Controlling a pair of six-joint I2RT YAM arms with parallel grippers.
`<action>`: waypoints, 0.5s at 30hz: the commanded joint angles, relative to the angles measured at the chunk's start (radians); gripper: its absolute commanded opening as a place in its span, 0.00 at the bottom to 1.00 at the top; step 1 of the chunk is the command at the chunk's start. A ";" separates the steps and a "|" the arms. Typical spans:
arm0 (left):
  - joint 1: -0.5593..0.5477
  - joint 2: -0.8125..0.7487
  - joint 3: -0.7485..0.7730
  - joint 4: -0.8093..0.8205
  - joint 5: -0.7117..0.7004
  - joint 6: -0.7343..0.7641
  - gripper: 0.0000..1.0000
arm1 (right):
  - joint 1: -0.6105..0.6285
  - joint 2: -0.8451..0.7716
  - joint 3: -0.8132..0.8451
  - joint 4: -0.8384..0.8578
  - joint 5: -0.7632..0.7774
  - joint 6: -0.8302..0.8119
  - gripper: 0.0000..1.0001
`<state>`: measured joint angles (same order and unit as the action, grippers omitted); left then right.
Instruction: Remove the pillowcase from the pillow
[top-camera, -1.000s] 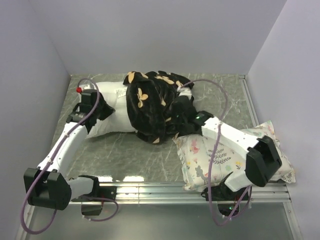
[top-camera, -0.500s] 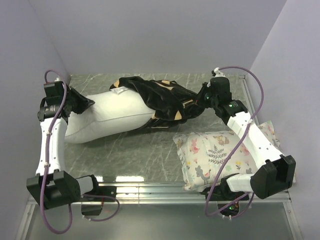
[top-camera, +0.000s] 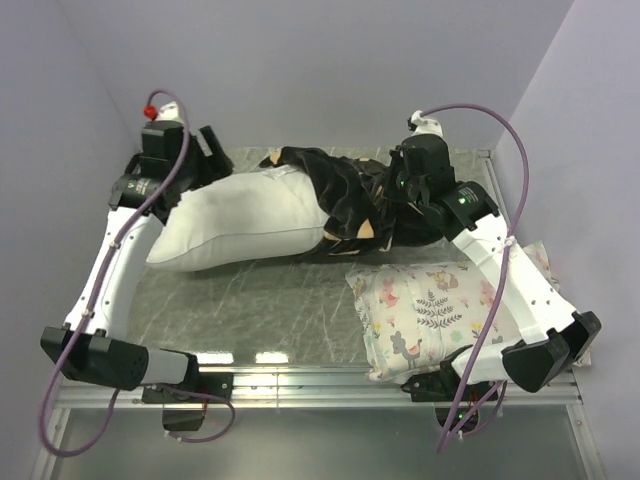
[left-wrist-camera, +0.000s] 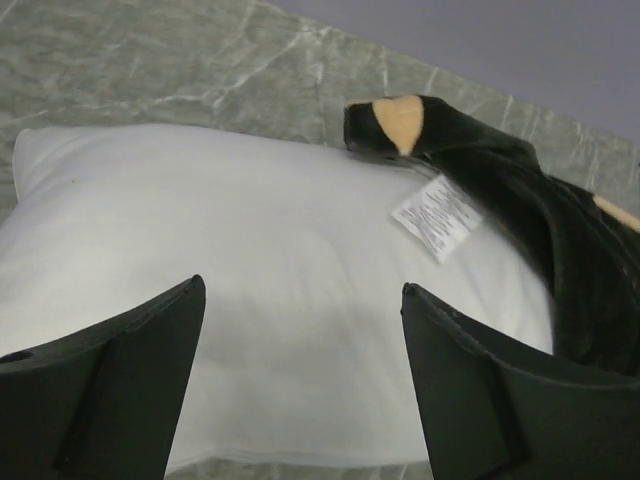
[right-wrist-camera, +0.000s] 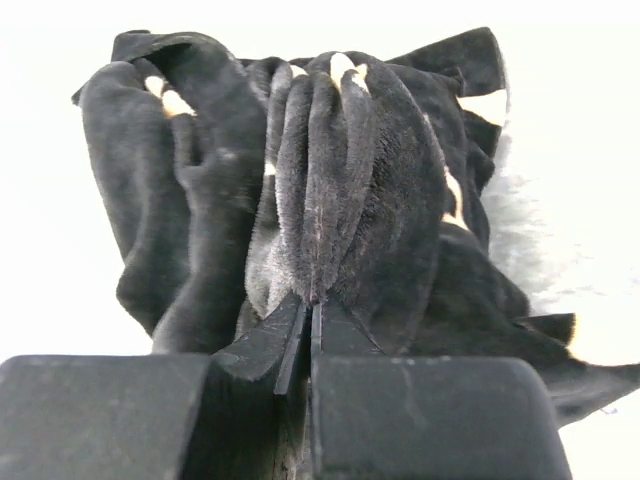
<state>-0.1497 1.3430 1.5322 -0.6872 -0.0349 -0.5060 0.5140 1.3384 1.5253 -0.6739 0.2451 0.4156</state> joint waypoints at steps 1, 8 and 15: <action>-0.199 -0.057 0.049 -0.098 -0.288 0.037 0.87 | 0.032 0.011 0.145 -0.029 0.120 -0.037 0.00; -0.514 -0.165 -0.197 -0.055 -0.428 -0.061 0.89 | 0.066 0.076 0.352 -0.122 0.171 -0.069 0.00; -0.574 -0.087 -0.284 0.099 -0.490 -0.008 0.99 | 0.084 0.119 0.450 -0.173 0.180 -0.086 0.00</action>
<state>-0.7155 1.2316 1.2598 -0.6983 -0.4450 -0.5365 0.5903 1.4815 1.8893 -0.9188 0.3592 0.3534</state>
